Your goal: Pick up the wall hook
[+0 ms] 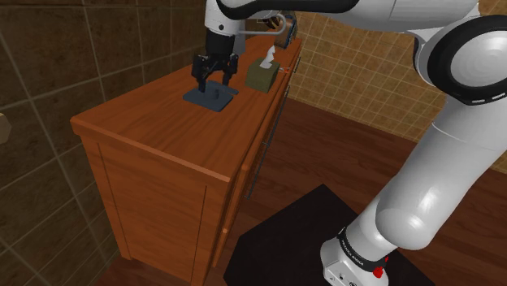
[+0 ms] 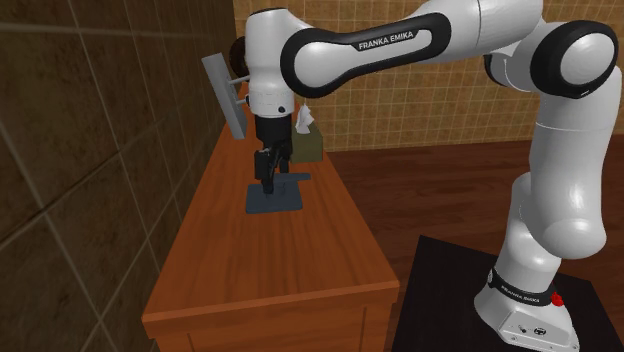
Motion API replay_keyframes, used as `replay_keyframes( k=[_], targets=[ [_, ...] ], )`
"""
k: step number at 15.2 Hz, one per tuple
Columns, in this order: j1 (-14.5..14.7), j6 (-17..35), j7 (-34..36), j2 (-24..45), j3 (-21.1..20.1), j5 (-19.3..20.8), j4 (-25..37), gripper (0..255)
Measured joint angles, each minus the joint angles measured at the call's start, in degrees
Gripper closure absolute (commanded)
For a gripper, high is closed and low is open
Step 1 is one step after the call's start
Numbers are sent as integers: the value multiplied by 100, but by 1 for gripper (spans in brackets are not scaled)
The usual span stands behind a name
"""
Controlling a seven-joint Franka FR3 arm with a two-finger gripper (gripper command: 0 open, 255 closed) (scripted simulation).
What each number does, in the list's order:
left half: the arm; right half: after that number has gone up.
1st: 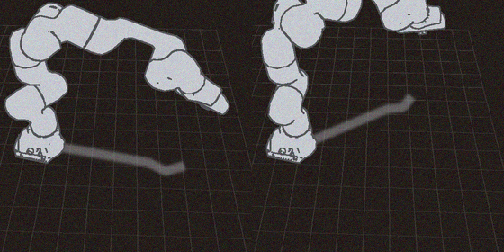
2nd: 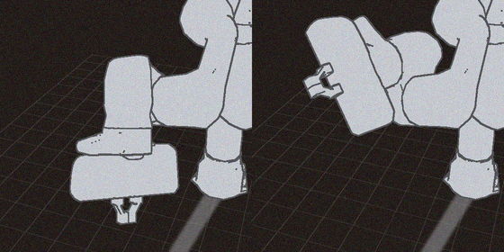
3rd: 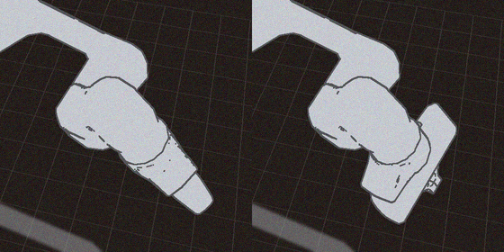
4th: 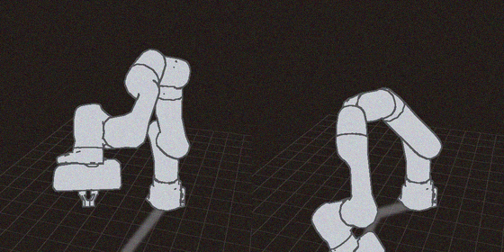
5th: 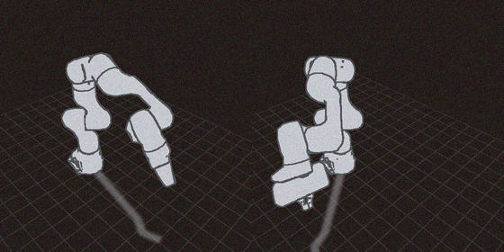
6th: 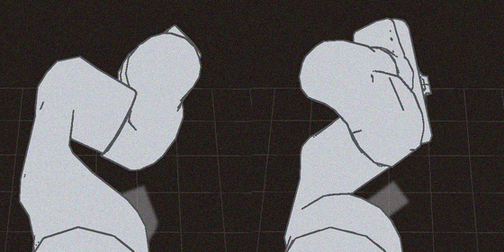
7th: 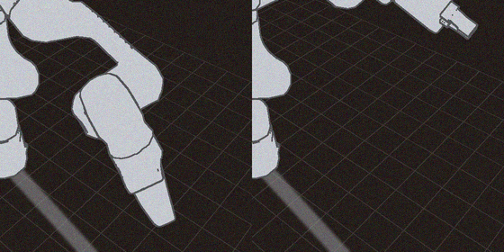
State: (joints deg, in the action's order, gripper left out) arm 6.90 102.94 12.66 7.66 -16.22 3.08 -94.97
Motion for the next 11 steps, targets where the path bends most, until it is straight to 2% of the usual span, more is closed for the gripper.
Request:
replay_keyframes(
  k=[11],
  targets=[
    [2, -11, 1, 2, -2, 1, 20, 255]
  ],
)
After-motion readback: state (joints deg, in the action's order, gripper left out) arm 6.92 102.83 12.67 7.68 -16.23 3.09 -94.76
